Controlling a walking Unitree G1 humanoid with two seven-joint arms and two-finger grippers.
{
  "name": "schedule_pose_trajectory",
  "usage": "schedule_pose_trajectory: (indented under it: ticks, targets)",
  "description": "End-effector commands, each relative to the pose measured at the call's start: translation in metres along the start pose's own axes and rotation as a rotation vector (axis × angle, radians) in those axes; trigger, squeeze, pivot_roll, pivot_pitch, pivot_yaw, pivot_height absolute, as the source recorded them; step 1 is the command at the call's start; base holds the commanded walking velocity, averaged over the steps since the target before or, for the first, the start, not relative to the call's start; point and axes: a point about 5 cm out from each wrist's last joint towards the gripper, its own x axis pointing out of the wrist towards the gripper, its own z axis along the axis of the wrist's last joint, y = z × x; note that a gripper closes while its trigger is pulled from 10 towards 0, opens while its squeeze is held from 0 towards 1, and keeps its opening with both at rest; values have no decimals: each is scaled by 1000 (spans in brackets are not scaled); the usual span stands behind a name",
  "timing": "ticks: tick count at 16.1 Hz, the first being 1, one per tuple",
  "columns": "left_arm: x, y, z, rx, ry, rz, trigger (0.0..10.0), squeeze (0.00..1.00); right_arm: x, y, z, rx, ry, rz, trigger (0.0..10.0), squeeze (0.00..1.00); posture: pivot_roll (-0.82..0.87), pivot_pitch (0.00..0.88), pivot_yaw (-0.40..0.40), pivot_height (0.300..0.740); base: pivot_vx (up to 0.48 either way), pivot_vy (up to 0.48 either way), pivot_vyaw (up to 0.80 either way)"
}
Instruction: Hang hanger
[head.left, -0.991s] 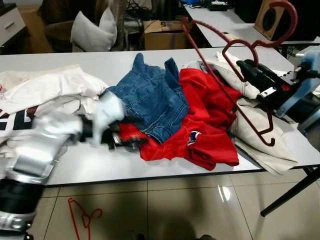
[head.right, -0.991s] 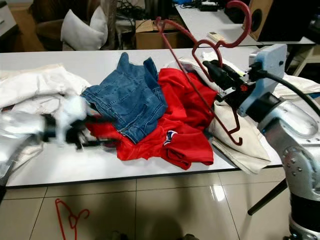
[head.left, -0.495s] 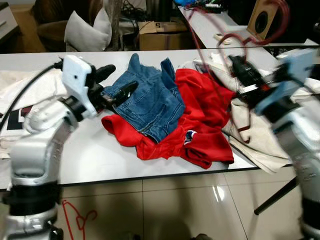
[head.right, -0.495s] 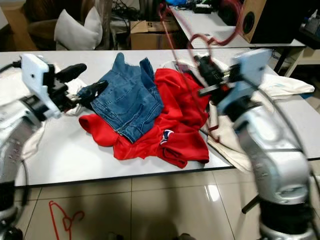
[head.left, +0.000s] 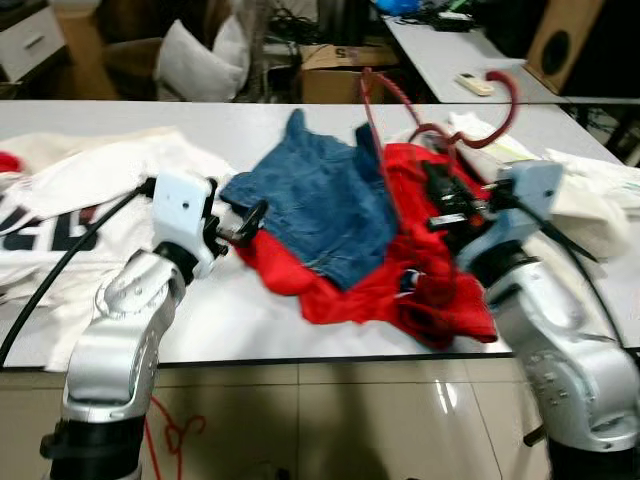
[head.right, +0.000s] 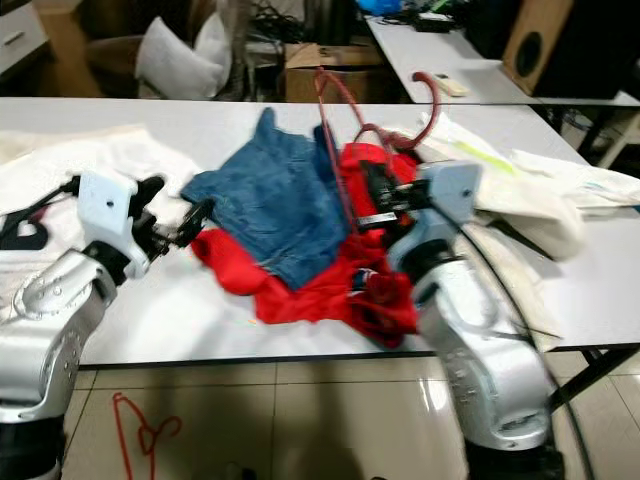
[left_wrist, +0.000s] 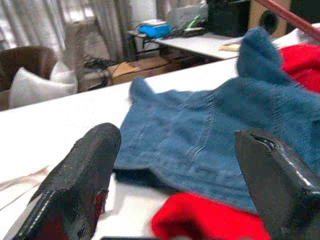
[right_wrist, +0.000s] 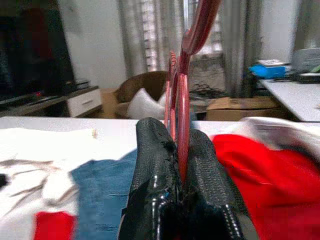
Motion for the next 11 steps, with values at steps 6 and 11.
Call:
schedule_pose_trajectory:
  ticks: [6,11]
  targets:
    - [5,-14,4,4,-21,-1,10000,0,-3,-1,2,-9,-33,-31,10000,0,-70,0,19,710,0,318,0]
    - [9,-18,3,3,-17,-11,10000,0,-6,-4,-4,-3,-6,-50,10000,0,-75,0,25,710,0,319,0]
